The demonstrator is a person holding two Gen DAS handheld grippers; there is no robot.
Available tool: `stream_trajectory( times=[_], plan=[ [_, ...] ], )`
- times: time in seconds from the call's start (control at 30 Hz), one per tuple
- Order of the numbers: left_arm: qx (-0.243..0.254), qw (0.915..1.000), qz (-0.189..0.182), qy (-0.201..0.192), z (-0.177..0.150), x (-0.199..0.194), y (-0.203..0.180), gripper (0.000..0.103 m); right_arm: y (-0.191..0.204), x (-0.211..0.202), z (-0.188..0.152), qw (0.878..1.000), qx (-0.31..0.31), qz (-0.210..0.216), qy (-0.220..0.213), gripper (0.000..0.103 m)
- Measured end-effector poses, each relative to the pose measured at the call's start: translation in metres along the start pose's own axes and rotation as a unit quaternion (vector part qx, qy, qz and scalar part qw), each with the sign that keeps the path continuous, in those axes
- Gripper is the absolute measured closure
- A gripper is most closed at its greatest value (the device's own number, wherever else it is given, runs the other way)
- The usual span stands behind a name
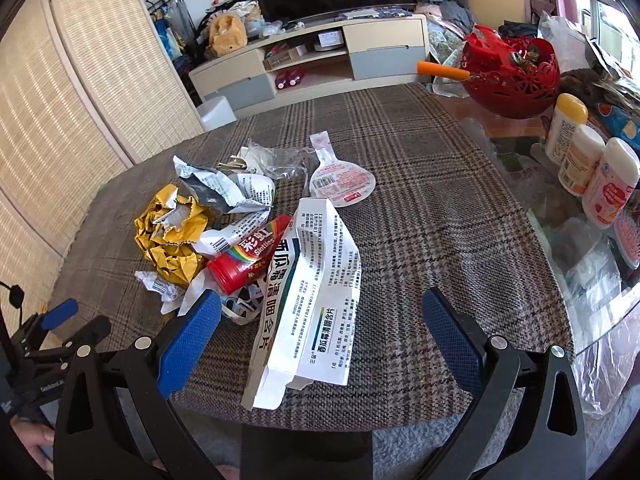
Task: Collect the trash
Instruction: 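Grasp the white stick with the left tool while the right tool grasps the white medicine box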
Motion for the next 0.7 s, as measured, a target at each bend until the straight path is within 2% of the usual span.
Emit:
stream_trajectory(
  times=[0.1,0.13,0.2,0.37,0.43,0.5,0.7],
  plan=[
    [-0.012,0.9997,0.000,0.019,0.003,0.016,0.011,0.011,0.004,0.011,-0.006,1.000,-0.003,0.006,0.018,0.003],
    [-0.015,0.9996,0.000,0.024,0.004,0.021,0.013,0.018,0.004,0.014,-0.009,1.000,-0.005,0.007,0.022,0.003],
    [-0.023,0.9992,-0.004,0.033,0.006,0.031,0.016,0.024,0.004,0.017,-0.013,1.000,-0.004,0.010,0.028,0.003],
    [-0.013,0.9976,-0.028,0.063,0.002,0.050,0.004,0.042,0.009,0.023,-0.014,0.999,-0.005,0.023,0.032,0.015],
    [-0.012,0.9971,-0.022,0.072,-0.001,0.058,0.004,0.054,0.010,0.023,-0.013,0.999,-0.007,0.023,0.031,0.018],
    [-0.020,0.9965,-0.020,0.079,0.000,0.065,0.007,0.058,0.010,0.025,-0.011,0.999,-0.008,0.023,0.033,0.019],
    [-0.027,0.9957,-0.037,0.081,0.006,0.073,-0.001,0.058,0.005,0.032,-0.010,0.999,-0.001,0.023,0.040,0.019]
  ],
)
Point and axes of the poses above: each gripper's, at about its wrist camera, not at the fingertips, and x roughly the way its jaws point, y to its left, z to its top, the point moved 10 cm from there along x, roughly the way its jaws point, and after that the axes turned 1 degree about y, right-handed, at the moved point
